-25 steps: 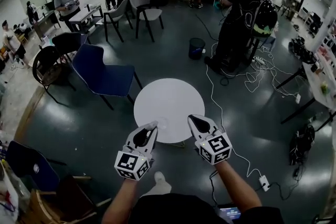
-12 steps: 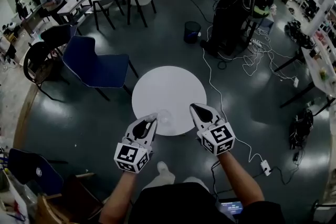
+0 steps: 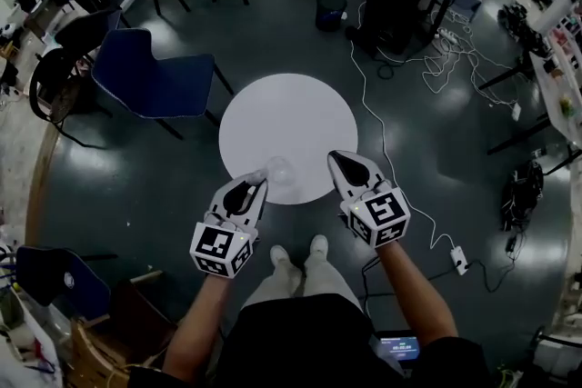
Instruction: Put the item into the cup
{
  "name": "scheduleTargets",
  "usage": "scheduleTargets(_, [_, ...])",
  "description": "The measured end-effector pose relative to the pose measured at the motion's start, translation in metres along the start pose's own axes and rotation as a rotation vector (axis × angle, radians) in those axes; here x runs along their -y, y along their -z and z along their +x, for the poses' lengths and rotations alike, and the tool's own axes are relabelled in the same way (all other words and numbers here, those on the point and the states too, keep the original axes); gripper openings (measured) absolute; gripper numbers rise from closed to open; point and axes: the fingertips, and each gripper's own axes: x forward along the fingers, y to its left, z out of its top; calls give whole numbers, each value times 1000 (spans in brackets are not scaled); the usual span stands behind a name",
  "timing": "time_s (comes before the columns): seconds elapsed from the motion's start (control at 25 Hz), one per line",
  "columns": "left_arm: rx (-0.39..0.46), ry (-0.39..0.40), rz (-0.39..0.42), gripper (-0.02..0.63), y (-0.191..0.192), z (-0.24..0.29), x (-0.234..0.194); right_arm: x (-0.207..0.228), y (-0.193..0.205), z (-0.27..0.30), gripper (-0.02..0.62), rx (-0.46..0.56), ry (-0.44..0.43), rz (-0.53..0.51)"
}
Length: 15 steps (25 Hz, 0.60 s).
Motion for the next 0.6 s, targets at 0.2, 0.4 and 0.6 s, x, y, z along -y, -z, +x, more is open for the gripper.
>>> scheduleTargets(0.2, [-52, -19, 9, 81, 20, 21, -3, 16, 15, 10, 17, -25, -24, 17])
scheduleTargets(0.4, [-130, -52, 16, 81, 53, 41, -19, 28, 31, 21, 17, -55, -48, 41])
scheduleTargets(0.6, [-222, -63, 35, 81, 90, 67, -28, 36, 57, 26, 17, -107, -70, 71])
